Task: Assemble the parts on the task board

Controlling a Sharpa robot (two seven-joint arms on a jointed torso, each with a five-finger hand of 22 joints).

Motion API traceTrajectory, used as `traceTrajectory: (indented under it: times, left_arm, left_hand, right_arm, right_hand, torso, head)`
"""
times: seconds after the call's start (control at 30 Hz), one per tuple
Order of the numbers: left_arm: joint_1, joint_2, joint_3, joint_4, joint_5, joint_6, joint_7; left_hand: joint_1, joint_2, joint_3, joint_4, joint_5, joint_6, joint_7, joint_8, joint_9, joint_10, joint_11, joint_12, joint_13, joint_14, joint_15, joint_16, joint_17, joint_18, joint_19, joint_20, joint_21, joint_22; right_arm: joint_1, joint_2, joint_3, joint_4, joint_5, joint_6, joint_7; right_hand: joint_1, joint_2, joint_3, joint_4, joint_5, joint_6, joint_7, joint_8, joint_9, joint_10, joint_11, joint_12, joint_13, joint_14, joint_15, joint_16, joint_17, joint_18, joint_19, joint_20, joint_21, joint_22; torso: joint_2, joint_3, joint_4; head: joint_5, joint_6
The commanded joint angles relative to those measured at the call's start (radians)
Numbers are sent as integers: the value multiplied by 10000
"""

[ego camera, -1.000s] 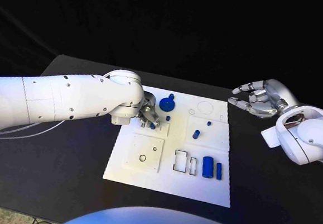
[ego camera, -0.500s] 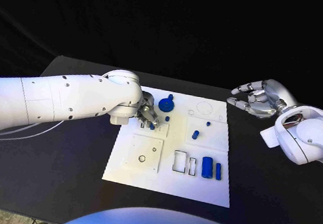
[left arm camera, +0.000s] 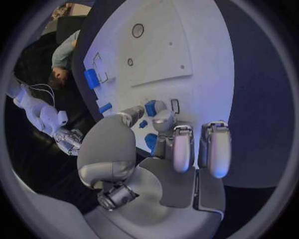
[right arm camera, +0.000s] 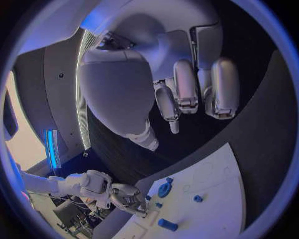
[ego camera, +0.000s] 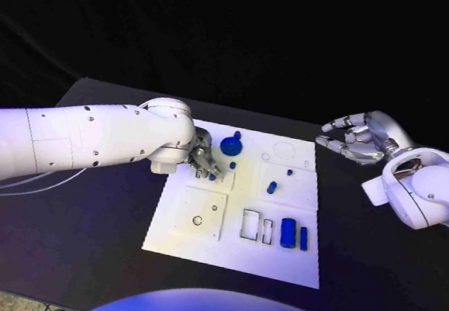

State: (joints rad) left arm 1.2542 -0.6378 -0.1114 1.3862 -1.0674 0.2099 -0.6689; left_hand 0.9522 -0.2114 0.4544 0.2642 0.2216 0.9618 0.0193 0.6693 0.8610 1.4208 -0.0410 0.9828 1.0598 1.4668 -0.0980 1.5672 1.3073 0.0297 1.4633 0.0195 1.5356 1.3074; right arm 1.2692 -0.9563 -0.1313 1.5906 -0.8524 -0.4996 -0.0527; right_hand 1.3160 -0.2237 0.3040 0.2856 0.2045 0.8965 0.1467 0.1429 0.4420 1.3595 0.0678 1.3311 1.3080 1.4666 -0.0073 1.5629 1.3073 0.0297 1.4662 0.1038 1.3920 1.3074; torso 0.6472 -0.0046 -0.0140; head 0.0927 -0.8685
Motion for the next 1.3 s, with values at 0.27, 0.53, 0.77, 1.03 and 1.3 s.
traceTrajectory:
  times: [0.27, 0.53, 0.77, 1.03, 1.3]
  left_arm:
    - [26, -285, 331, 332, 79, -344, 1]
    - [466, -496, 735, 246, 267, -231, 111]
    - [785, -321, 854, -558, -72, 46, 281]
    - [848, 76, 875, -1385, -566, 447, 294]
    - [773, 592, 753, -2320, -597, 885, 328]
  left_hand:
    - [268, -37, -850, 253, 2199, -81, 16, -158, 49, -47, -4, 8, -35, 1040, -36, 36, 2635, -196, 814, -66, 3, 2414]
    - [638, -43, -1067, 257, 2390, -624, 189, -903, -338, -300, 109, -272, -232, 1040, 132, 36, 2635, -142, 670, 64, -205, 2299]
    - [964, -73, -1167, 248, 2762, -622, 257, -1250, -553, -383, 170, -298, -246, 1040, 196, 36, 2635, -122, 623, 139, -282, 2264]
    - [916, -33, -1298, 274, 2456, -535, 269, -1323, -599, -399, 185, -294, -248, 1040, 209, 36, 2635, -116, 612, 160, -305, 2257]
    - [930, 9, -1305, 267, 2389, -526, 270, -1342, -608, -412, 189, -310, -261, 1040, 209, 36, 2635, -114, 607, 163, -314, 2254]
  right_arm:
    - [-13, -9, 0, -31, -11, 60, 103]
    - [-16, -8, 0, -94, -7, 53, 104]
    - [-19, 14, 0, -136, -6, 56, 104]
    - [-25, 30, 0, -146, -4, 69, 94]
    - [-35, 59, 0, -153, -4, 91, 93]
  right_hand:
    - [-108, 12, 4, 24, -70, 33, -19, 42, 16, -32, -31, -16, 95, 958, 38, -46, 2337, 150, -8, 11, -64, 1904]
    - [-122, 16, -2, 25, -73, 30, -18, 43, 18, -40, -31, -25, 85, 957, 38, -47, 2333, 151, -10, 11, -69, 1903]
    - [-127, 21, -2, 21, -67, 28, -19, 44, 19, -31, -32, -15, 94, 960, 37, -43, 2342, 147, 0, 11, -53, 1910]
    - [-122, 33, 5, 8, -38, 27, -21, 48, 22, -32, -34, -16, 91, 960, 36, -43, 2344, 146, 3, 10, -50, 1912]
    - [-118, 39, 9, 2, -21, 26, -22, 49, 23, -24, -35, -8, 99, 960, 35, -44, 2342, 149, -1, 10, -60, 1908]
  torso:
    - [-5, 3, 10]
    - [-13, 3, 4]
    - [2, 0, -12]
    - [22, -13, 3]
    - [30, -24, -9]
  head:
    - [-19, 39]
    - [-5, 174]
    - [43, 241]
    - [79, 265]
    - [105, 259]
